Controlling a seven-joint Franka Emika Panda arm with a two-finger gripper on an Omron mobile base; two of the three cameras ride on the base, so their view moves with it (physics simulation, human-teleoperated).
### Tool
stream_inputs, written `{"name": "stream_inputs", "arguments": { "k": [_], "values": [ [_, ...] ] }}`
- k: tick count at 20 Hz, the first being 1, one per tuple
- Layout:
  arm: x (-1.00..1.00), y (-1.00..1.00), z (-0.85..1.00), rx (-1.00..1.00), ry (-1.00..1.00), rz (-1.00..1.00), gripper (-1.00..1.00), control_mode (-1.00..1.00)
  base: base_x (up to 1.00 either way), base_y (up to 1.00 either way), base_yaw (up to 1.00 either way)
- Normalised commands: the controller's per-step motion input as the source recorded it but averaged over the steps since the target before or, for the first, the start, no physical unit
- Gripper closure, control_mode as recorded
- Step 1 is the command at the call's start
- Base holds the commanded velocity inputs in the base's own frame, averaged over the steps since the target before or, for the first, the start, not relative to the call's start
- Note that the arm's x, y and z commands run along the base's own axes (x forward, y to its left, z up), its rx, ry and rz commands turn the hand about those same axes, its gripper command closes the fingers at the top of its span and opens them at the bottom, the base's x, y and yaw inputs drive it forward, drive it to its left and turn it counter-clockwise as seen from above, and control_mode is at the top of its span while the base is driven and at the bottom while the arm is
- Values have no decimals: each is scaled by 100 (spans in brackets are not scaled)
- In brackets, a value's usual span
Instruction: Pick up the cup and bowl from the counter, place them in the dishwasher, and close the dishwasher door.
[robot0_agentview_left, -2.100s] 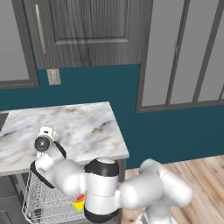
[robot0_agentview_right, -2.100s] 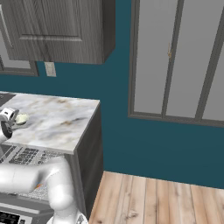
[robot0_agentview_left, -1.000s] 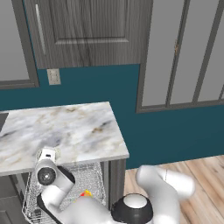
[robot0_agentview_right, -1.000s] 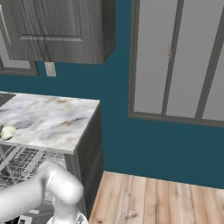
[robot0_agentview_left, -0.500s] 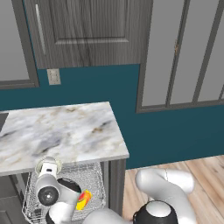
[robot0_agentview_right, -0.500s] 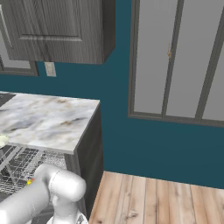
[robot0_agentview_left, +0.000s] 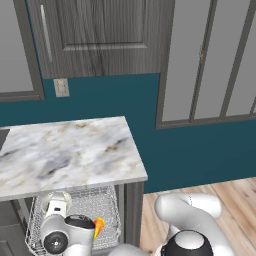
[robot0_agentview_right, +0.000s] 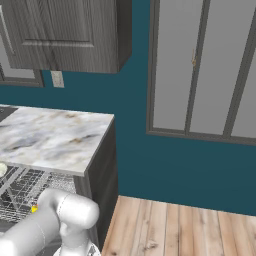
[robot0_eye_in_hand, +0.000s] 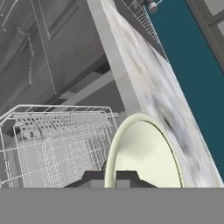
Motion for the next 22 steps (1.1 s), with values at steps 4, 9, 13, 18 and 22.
{"name": "stream_inputs", "arguments": {
  "k": [4, 9, 13, 18, 22],
  "values": [
    [0, -17, -37, 0, 0, 0, 100, -100, 0, 0, 0],
    [0, -11, -48, 0, 0, 0, 100, -100, 0, 0, 0],
    [11, -6, -52, 0, 0, 0, 100, -100, 0, 0, 0],
    [26, -11, -43, 1, 0, 0, 100, -100, 0, 0, 0],
    [52, -6, -48, 0, 2, 0, 100, -100, 0, 0, 0]
  ]
}}
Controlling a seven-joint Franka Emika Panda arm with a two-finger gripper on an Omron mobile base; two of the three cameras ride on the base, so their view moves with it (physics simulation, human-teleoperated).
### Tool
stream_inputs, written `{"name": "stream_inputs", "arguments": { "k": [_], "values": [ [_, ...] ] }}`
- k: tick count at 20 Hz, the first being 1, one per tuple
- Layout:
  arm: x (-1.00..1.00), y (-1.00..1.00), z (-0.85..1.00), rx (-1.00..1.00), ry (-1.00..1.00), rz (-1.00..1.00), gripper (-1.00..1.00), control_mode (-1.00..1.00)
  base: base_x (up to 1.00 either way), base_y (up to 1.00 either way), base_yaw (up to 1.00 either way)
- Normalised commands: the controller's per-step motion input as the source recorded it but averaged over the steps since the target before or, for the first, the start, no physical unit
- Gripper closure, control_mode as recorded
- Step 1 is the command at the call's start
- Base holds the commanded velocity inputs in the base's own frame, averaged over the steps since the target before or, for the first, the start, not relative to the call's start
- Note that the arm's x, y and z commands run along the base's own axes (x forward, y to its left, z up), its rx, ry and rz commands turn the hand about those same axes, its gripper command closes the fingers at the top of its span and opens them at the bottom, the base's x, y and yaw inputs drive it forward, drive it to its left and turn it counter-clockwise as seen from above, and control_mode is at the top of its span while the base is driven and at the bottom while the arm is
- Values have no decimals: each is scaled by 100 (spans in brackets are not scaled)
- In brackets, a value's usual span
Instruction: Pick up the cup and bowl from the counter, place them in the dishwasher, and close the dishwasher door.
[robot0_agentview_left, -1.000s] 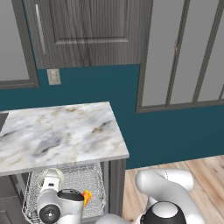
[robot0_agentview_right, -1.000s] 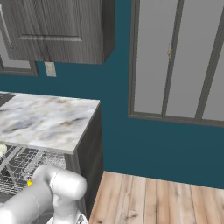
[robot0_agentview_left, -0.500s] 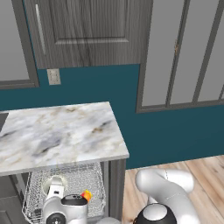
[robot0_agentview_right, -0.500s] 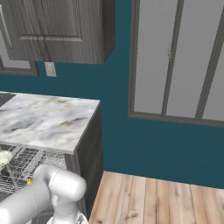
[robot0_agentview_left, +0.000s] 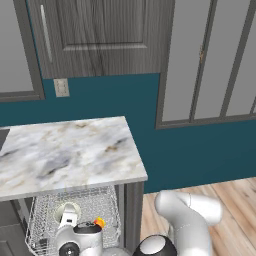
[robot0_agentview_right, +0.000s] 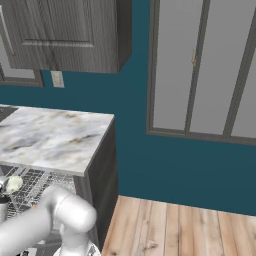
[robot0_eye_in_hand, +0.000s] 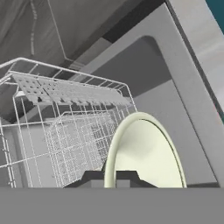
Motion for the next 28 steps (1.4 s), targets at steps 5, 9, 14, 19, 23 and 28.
{"name": "stream_inputs", "arguments": {
  "k": [5, 9, 14, 19, 23, 28],
  "values": [
    [49, 0, -58, 0, 5, 0, 100, -100, 0, 0, 0],
    [33, 0, -61, 0, 4, 0, 100, -100, 0, 0, 0],
    [4, 9, -64, 0, 1, 0, 100, -100, 0, 0, 0],
    [-1, 25, -64, 0, 0, 0, 100, -100, 0, 0, 0],
    [-24, 45, -64, -2, 0, 0, 100, -100, 0, 0, 0],
    [-60, 62, -71, -2, -1, 0, -100, -100, 0, 0, 0]
  ]
}}
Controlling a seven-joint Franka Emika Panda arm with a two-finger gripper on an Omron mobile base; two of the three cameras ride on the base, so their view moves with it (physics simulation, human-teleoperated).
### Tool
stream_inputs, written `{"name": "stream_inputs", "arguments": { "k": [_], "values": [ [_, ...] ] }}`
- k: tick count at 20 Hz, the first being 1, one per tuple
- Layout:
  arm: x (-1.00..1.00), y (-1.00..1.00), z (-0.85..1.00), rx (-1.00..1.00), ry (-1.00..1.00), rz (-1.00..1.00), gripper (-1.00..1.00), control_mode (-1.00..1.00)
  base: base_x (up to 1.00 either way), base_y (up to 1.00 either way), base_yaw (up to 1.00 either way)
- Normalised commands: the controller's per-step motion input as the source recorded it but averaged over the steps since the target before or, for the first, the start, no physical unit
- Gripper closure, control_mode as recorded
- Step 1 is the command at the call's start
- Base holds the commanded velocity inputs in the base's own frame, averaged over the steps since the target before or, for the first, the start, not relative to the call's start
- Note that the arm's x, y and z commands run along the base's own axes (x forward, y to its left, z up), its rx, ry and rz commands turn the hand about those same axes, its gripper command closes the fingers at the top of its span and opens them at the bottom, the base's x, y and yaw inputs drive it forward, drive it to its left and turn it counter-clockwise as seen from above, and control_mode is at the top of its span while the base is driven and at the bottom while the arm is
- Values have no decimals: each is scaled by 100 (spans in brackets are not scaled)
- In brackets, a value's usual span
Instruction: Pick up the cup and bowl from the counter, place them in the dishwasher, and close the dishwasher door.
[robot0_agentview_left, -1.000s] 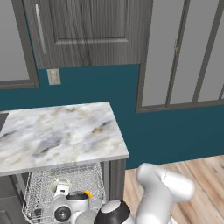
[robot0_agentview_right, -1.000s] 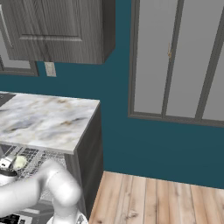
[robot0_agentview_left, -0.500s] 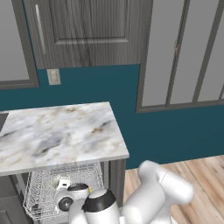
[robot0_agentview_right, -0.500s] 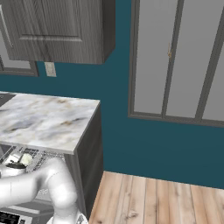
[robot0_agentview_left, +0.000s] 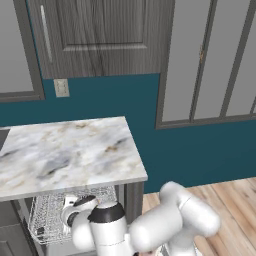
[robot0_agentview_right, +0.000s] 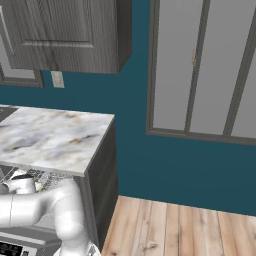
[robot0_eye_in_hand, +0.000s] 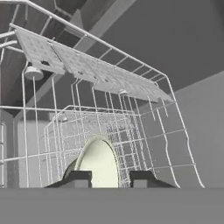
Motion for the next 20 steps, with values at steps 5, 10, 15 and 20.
{"name": "stream_inputs", "arguments": {
  "k": [5, 10, 15, 20],
  "values": [
    [-84, 41, -59, -2, -7, 0, -100, -100, 0, 0, 0],
    [-71, 19, -30, -2, -10, 0, -100, -100, 0, 0, 0],
    [-49, 5, -1, 0, -9, 0, -100, -100, 0, 0, 0],
    [-46, 4, 0, 0, -8, 0, -100, -100, 0, 0, 0]
  ]
}}
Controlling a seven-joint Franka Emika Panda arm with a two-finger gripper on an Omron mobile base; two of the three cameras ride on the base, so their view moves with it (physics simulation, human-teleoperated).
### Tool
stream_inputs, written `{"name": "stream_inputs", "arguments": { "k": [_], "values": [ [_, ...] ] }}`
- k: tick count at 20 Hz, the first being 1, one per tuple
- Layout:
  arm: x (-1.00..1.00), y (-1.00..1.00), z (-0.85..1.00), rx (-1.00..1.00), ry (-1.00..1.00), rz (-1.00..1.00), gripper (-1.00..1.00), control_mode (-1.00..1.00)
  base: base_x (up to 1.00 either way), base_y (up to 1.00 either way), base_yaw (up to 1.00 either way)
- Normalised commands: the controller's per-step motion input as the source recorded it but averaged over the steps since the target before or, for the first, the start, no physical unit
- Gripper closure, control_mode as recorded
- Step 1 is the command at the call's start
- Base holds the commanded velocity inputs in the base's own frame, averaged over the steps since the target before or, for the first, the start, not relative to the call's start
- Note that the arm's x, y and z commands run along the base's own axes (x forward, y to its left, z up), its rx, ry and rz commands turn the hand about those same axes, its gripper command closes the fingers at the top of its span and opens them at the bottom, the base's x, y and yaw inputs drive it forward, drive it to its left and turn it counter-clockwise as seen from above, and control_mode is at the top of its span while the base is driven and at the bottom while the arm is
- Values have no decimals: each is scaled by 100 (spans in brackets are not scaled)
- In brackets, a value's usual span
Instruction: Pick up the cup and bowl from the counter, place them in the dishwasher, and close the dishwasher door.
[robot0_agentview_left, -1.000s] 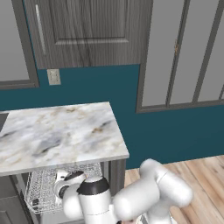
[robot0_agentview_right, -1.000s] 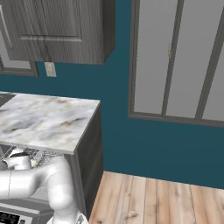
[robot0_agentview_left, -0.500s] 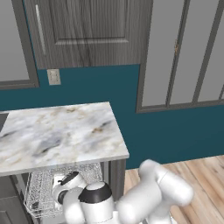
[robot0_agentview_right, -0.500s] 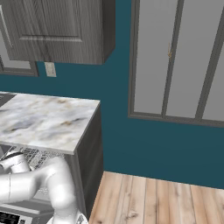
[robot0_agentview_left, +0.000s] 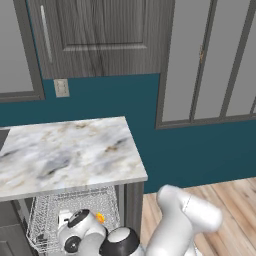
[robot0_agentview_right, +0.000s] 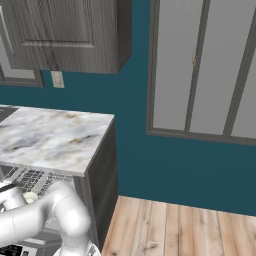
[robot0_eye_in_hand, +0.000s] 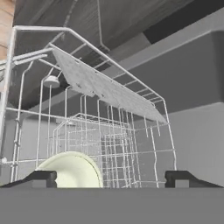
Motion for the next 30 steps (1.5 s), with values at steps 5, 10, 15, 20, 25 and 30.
{"name": "stream_inputs", "arguments": {
  "k": [5, 10, 15, 20, 25, 30],
  "values": [
    [-48, 0, 1, 0, -9, 0, -100, -100, 0, 0, 0],
    [-36, 0, 19, 8, -8, -1, -100, -100, 0, 0, 0],
    [-14, -8, 65, 16, -3, -2, -100, -100, 0, 0, 0],
    [-15, -8, 49, 24, 0, -3, -100, -100, 0, 0, 0],
    [-18, -6, 31, 22, 0, -5, -100, -100, 0, 0, 0],
    [-28, 0, 27, 7, 0, -9, -100, -100, 0, 0, 0]
  ]
}}
